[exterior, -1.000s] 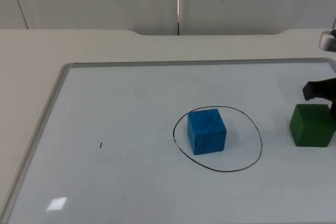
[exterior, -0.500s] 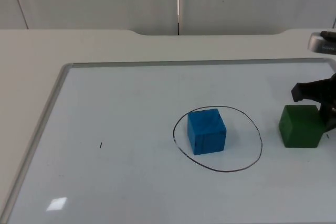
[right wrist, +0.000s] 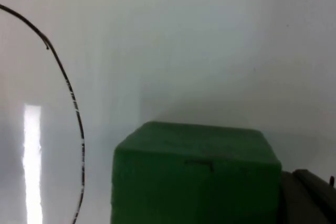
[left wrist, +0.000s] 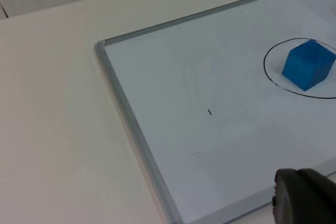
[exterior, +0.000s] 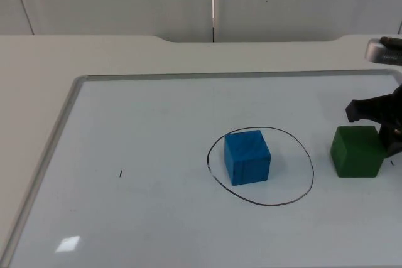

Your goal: Push the two cubes into the marked area.

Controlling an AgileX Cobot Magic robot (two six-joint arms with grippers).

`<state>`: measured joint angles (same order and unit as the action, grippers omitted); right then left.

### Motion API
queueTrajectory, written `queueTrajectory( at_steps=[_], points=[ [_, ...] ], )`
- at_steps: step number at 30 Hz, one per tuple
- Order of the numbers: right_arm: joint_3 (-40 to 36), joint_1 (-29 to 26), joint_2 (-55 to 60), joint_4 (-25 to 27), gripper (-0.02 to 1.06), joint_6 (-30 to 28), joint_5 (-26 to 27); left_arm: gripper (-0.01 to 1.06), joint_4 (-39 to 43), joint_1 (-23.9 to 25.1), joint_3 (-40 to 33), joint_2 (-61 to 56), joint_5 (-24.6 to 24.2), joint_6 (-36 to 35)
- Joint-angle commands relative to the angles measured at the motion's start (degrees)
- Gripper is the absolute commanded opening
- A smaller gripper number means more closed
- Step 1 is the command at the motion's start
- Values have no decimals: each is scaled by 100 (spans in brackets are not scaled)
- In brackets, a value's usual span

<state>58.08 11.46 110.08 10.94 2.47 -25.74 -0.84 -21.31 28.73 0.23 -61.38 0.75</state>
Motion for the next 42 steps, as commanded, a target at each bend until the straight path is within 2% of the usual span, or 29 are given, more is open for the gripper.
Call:
queueTrajectory(
  at_steps=[1,35,42],
  points=[
    [22,43,-10,-26,0,-52,37,0,29,10,-28,-23,-17,2],
    [22,331,-10,-12,0,-51,179,0,29,10,-28,-23,-17,2],
    [22,482,-10,-12,0,-51,337,0,29,10,-28,-23,-17,2]
  ],
)
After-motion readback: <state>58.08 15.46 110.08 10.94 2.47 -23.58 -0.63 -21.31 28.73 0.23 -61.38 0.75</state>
